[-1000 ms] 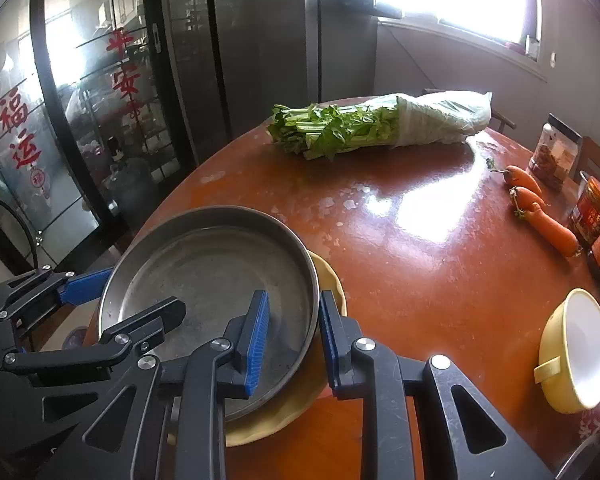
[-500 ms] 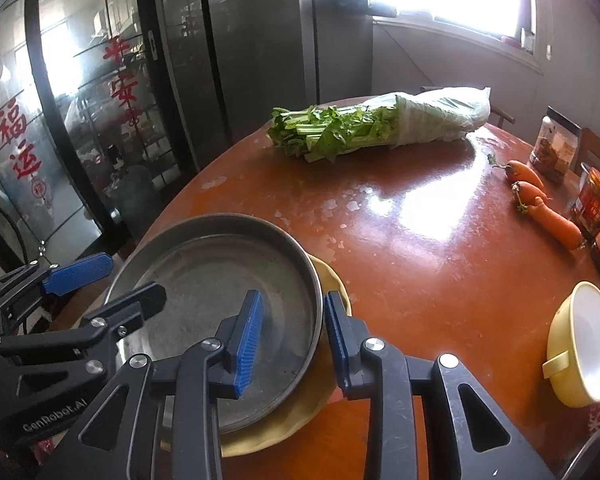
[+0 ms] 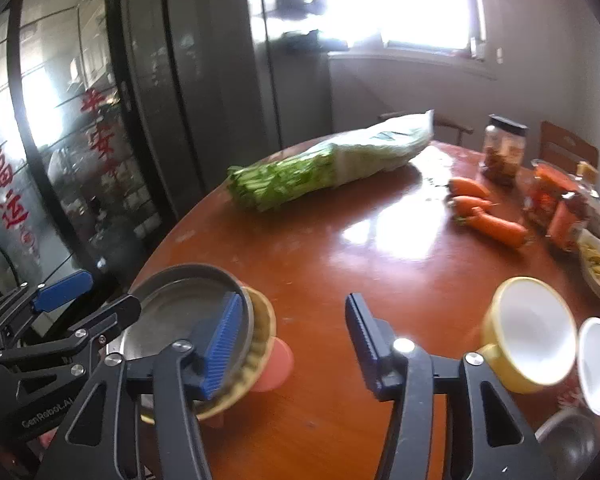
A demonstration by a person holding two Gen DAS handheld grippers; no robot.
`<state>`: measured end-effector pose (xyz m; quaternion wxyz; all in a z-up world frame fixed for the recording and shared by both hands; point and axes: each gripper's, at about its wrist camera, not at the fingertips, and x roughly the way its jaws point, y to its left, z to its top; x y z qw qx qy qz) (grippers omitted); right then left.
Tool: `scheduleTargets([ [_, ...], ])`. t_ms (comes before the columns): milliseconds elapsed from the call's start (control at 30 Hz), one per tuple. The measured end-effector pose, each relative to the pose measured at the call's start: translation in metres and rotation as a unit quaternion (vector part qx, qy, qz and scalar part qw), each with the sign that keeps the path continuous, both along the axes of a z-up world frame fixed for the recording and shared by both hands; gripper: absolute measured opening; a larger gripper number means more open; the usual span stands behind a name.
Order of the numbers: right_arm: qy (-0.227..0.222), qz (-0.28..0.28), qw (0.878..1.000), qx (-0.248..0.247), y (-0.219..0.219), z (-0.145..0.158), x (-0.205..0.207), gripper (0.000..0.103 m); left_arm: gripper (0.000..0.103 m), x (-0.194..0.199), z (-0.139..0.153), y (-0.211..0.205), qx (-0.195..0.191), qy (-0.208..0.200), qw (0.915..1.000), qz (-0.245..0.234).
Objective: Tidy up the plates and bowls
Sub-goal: 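Lower the steel pan onto the plate stack and open both grippers, then move both grippers to the rim of the deep steel bowl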
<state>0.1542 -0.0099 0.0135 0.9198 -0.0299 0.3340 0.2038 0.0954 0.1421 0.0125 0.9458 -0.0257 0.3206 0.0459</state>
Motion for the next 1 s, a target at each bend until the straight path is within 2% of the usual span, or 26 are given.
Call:
scheduleTargets([
  [133,-0.016,-0.017,1.0,0.001,-0.021,0.01,-0.01,0.062,0.072,-0.002,0.007,-0.018,0.001,-0.005,0.9999,-0.013],
  [533,-0.048,-0.07,0.996,0.032,-0.096,0.033,-0.043,0.074,0.089,-0.02,0.028,-0.086,0.007,-0.033,0.9978,-0.056],
  [733,-0.068,-0.104,0.992,0.026,-0.136,0.043,-0.064,0.077,0.091,-0.026,0.034,-0.127,0.015,-0.04,0.9956,-0.084],
  [1000,-0.084,-0.144,0.985,0.03,-0.186,0.045,-0.091,0.079,0.093,-0.028,0.032,-0.178,0.004,-0.034,0.9899,-0.138],
])
